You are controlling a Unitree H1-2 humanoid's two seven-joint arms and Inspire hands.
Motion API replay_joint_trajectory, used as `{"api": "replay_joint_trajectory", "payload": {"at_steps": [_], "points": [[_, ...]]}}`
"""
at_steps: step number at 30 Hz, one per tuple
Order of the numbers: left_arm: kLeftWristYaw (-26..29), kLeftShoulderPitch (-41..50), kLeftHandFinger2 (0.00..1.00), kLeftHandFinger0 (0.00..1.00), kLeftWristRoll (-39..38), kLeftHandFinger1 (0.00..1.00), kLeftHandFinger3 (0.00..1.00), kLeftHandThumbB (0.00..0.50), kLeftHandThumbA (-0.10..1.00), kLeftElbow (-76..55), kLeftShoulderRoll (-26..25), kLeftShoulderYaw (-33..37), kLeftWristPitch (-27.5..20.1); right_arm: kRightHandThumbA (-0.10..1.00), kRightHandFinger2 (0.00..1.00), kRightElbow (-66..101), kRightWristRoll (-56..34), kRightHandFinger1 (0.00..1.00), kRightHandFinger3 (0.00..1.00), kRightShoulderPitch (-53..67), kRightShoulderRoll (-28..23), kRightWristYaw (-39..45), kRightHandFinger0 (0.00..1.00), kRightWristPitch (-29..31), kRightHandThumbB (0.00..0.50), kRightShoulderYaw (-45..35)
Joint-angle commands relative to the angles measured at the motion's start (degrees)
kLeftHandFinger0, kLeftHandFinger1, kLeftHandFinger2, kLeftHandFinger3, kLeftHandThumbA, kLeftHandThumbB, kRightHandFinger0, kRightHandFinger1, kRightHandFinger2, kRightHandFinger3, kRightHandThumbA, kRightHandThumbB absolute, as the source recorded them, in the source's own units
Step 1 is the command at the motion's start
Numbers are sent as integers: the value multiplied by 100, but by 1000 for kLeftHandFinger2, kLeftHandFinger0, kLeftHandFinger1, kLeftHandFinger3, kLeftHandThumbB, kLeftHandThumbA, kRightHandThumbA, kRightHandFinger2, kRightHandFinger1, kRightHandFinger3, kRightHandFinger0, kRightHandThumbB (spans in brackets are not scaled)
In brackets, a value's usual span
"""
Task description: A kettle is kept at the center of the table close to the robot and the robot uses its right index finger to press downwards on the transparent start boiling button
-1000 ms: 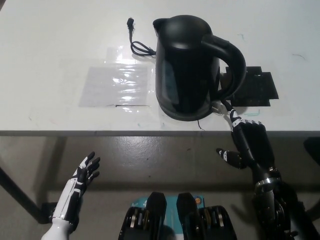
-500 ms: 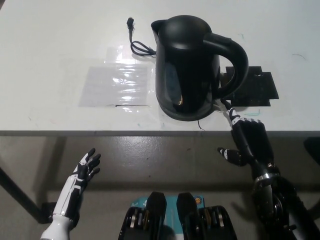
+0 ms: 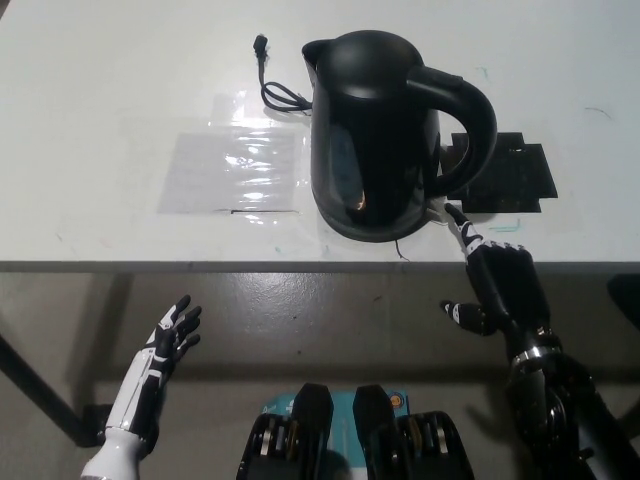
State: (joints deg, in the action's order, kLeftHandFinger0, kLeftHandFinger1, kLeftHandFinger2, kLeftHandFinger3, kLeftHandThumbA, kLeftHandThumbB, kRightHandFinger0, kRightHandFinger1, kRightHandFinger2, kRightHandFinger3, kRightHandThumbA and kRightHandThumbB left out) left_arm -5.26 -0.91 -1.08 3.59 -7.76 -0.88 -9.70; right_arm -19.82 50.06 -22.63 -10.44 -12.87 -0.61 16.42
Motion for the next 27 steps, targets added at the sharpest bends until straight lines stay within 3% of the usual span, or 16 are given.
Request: {"api": "replay_joint_trajectory", "payload": {"at_steps": [1, 8, 14, 23, 27], "points": [[-28, -121, 1000, 1000, 4, 1000, 1000, 222, 1000, -186, -51, -2, -102, 988, 64, 46, -25, 8, 1000, -267, -81, 62, 0, -100, 179, 46], [-23, -118, 1000, 1000, -13, 1000, 1000, 221, 1000, -191, -42, -11, -93, 960, 8, 50, -91, 0, 1000, -316, -76, 55, 0, -104, 179, 39], [-35, -139, 1000, 1000, -15, 1000, 1000, 205, 1000, -196, -46, -2, -84, 995, 42, 21, -115, 0, 1000, -372, -86, 93, 0, -151, 184, 42], [-49, -117, 1000, 1000, -23, 1000, 1000, 203, 1000, -240, -47, 7, -69, 981, 4, -146, -137, 0, 1000, -411, -77, 73, 0, -150, 177, 63], [-46, -168, 1000, 1000, -15, 1000, 1000, 212, 1000, -230, -51, 6, -50, 986, 70, -254, -134, 0, 1000, -480, -78, 54, 0, -136, 172, 83]]}}
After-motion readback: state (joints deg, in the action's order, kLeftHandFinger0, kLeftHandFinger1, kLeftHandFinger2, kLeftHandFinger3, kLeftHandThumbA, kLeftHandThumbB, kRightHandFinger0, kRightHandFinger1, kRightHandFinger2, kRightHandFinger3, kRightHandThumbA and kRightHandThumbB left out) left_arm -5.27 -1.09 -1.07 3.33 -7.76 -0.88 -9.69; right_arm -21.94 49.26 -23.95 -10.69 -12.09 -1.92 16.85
